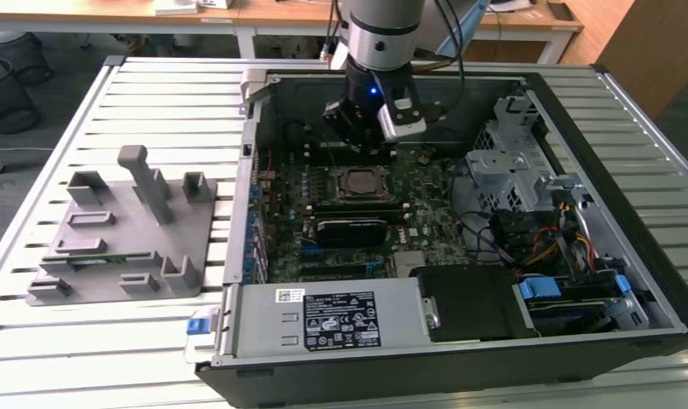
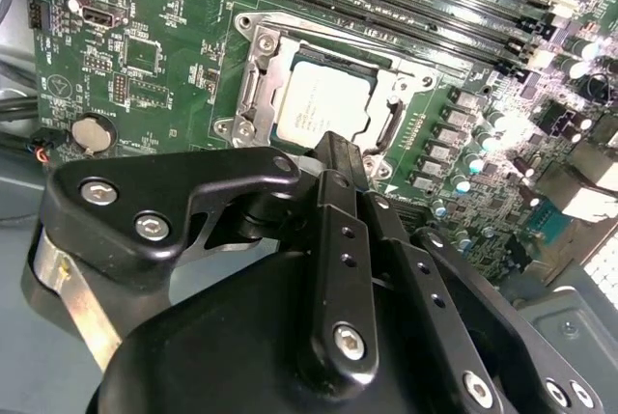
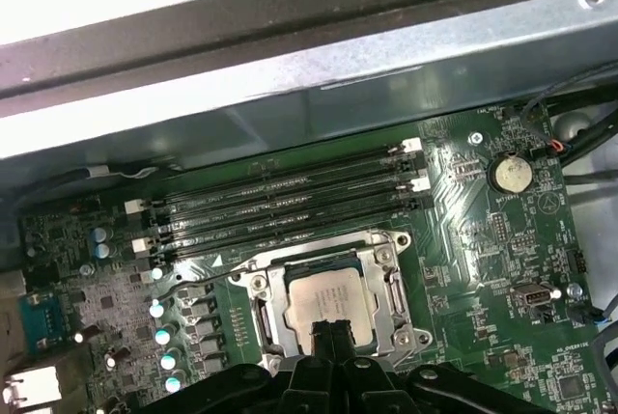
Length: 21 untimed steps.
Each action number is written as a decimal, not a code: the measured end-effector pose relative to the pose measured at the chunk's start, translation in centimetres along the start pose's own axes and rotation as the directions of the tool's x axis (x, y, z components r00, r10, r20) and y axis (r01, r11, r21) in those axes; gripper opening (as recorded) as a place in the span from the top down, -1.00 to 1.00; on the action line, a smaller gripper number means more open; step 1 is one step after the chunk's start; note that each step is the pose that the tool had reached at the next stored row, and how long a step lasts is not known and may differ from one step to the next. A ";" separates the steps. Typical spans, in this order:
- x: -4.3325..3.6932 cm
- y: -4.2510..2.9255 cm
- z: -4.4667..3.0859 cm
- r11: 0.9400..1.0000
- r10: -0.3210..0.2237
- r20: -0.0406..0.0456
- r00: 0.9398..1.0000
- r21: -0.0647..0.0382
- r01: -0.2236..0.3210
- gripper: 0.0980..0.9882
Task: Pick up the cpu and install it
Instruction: 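Install the first cpu locking lever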
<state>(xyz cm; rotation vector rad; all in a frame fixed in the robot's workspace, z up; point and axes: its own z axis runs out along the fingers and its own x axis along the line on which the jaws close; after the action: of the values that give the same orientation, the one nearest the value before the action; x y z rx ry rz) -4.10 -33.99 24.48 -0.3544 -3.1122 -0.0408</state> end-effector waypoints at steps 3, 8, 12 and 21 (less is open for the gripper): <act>0.00 0.00 0.00 1.000 -0.013 0.000 1.000 0.000 0.013 0.98; 0.00 0.00 0.00 0.999 -0.037 -0.001 0.999 0.000 0.037 0.98; 0.00 0.00 0.00 0.998 -0.056 -0.001 0.998 0.001 0.056 0.98; 0.00 0.00 0.00 0.995 -0.095 -0.002 0.995 0.001 0.095 0.98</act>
<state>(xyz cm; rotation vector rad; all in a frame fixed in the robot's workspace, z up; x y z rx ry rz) -4.10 -33.99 24.48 -0.2051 -3.1244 -0.0400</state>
